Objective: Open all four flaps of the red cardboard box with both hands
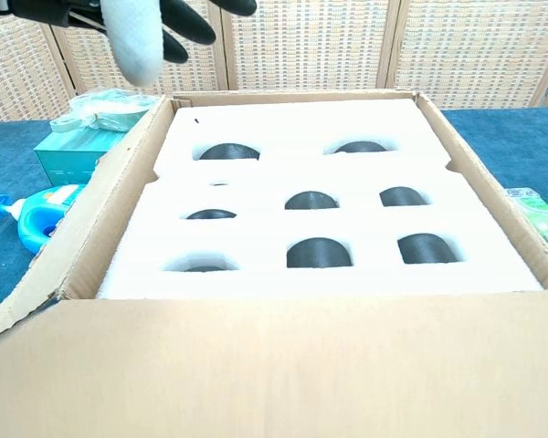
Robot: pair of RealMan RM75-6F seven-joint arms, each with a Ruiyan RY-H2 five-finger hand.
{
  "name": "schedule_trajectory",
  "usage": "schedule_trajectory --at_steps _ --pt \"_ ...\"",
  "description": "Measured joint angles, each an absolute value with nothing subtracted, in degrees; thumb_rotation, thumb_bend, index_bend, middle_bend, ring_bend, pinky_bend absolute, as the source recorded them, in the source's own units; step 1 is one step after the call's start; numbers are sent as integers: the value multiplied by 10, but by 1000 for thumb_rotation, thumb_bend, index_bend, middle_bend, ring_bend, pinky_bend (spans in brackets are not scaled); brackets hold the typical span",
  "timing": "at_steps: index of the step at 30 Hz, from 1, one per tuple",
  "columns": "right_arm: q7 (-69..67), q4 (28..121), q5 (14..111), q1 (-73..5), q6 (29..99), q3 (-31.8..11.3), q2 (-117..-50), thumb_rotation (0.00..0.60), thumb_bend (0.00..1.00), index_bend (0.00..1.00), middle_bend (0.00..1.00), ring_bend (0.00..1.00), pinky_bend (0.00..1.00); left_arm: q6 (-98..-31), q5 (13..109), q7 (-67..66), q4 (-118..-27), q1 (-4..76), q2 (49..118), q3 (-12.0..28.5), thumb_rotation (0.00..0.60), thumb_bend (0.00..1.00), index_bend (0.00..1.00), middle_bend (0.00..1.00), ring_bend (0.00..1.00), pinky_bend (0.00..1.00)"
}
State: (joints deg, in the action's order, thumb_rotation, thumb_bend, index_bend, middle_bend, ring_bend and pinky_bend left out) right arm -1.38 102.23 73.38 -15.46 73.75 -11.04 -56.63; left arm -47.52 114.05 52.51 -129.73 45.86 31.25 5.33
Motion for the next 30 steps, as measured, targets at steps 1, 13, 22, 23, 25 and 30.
schedule_trajectory --at_steps 1,13,22,23,25,30 --pt "-15 1022 734 -154 738 -110 -566 600 981 0 5 0 0 -477 1138 519 -1296 458 312 53 75 365 381 0 0 0" --pt "-20 1009 734 -149 739 -106 -570 600 981 0 5 0 0 -507 1035 300 -1265 401 326 54 426 374 312 0 0 0" --pt "-17 988 728 -147 740 -104 -584 600 957 0 5 0 0 -641 929 -3 -1232 297 406 51 486 369 246 0 0 0" --pt "-16 987 729 -146 742 -102 -586 600 956 0 5 0 0 -664 922 -32 -1228 282 418 50 487 369 242 0 0 0" --pt "-14 984 732 -143 747 -100 -589 600 958 0 5 0 0 -716 908 -90 -1218 248 448 45 488 368 236 0 0 0" --pt "-12 977 740 -136 760 -96 -594 600 957 0 5 0 0 -815 891 -159 -1181 169 506 29 488 364 228 0 0 0"
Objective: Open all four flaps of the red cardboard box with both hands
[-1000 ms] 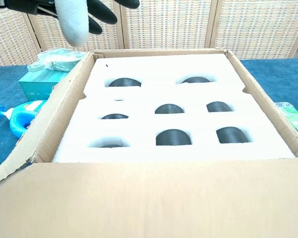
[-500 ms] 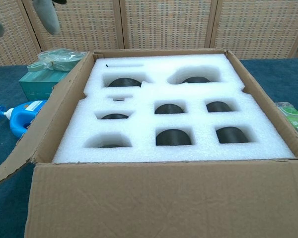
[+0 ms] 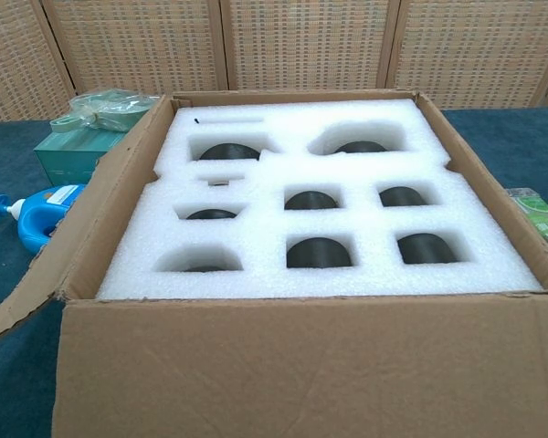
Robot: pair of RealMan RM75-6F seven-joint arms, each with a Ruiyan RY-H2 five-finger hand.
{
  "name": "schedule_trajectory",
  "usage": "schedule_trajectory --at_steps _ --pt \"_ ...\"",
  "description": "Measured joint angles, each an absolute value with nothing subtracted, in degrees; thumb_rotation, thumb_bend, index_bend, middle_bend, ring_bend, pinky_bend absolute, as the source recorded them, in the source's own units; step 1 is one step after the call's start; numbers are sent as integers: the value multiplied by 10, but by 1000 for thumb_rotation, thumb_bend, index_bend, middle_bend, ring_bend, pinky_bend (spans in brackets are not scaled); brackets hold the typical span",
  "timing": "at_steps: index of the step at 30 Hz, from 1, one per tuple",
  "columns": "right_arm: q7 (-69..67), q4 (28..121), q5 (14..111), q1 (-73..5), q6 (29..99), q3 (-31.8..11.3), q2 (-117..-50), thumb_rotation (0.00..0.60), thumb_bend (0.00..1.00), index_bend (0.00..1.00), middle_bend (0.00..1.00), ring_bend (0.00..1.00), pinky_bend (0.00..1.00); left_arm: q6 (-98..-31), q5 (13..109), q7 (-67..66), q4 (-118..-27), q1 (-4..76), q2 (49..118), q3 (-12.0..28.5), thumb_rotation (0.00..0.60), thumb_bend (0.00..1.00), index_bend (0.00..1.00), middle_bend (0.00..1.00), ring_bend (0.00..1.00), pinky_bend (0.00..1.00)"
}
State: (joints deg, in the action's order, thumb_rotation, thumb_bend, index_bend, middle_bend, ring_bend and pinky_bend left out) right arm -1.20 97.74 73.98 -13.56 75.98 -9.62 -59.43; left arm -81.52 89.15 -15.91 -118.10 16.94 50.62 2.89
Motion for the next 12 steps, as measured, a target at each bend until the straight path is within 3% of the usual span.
schedule_trajectory --at_steps 12 --pt "-11 964 768 -110 788 -75 -603 600 959 0 5 0 0 -899 857 -139 -1092 72 565 -3 487 358 226 0 0 0"
